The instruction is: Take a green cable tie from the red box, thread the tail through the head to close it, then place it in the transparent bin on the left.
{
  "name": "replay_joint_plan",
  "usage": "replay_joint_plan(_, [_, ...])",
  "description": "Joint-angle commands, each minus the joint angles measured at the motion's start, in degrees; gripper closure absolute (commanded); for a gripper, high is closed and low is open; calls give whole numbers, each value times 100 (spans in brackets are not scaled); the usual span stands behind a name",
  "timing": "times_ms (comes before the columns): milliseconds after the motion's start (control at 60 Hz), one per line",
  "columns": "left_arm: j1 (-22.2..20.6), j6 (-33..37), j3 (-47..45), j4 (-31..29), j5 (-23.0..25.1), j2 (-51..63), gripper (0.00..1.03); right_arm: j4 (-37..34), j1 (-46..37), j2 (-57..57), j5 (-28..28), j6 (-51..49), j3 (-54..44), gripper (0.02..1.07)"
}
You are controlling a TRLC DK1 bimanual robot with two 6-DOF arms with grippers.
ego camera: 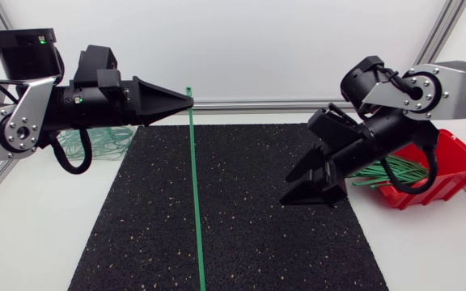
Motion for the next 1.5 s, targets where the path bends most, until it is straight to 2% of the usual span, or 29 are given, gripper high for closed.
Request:
replay_joint_plan(0, [91,-55,108,166,94,161,100,-272,150,205,321,-299,238,6])
replay_joint_plan(167, [214,24,135,262,155,337,100,-659,115,311,339,-773,308,6])
replay_joint_plan(217, [249,24,179,262,155,398,100,-395,98,179,339,-817,176,6])
replay_joint_plan(300, [285,24,258,262,182,504,100,448,142,-164,479,-800,-246,6])
replay_joint_plan(367, [293,24,284,262,190,539,100,818,186,-278,875,-703,-430,6])
replay_joint_plan(467, [293,24,284,262,208,556,100,1846,353,-419,1894,-185,-711,6])
replay_joint_plan(600, [311,24,293,262,234,592,100,1354,985,-463,2290,-1107,-817,6])
replay_joint_plan(667, [329,24,302,262,234,609,100,1503,1152,-366,2896,-967,-782,6])
replay_joint_plan(783, [355,24,293,298,234,627,100,1653,1311,-181,3380,-967,-676,6])
replay_joint_plan(883, [364,24,284,315,243,653,100,1424,1407,-85,3415,-1239,-518,6])
replay_joint_plan(967, [364,24,302,315,234,671,100,738,1372,214,3318,-1670,-219,6])
replay_joint_plan(1067, [355,24,310,333,234,679,100,932,1495,232,3582,-1687,-307,6])
replay_joint_plan(1167, [355,24,310,350,234,706,100,1670,1513,135,3977,-1951,-562,6])
replay_joint_plan(1283, [355,24,319,350,234,723,100,1776,1425,135,3898,-2320,-667,6])
replay_joint_plan(1333, [355,24,337,350,234,750,100,2118,1407,74,3898,-2443,-843,6])
replay_joint_plan(1383, [355,15,346,350,234,776,100,2233,1372,-102,3582,-2786,-975,6])
replay_joint_plan(1483, [346,15,354,350,226,829,100,2400,1355,-173,3494,-3094,-1010,6])
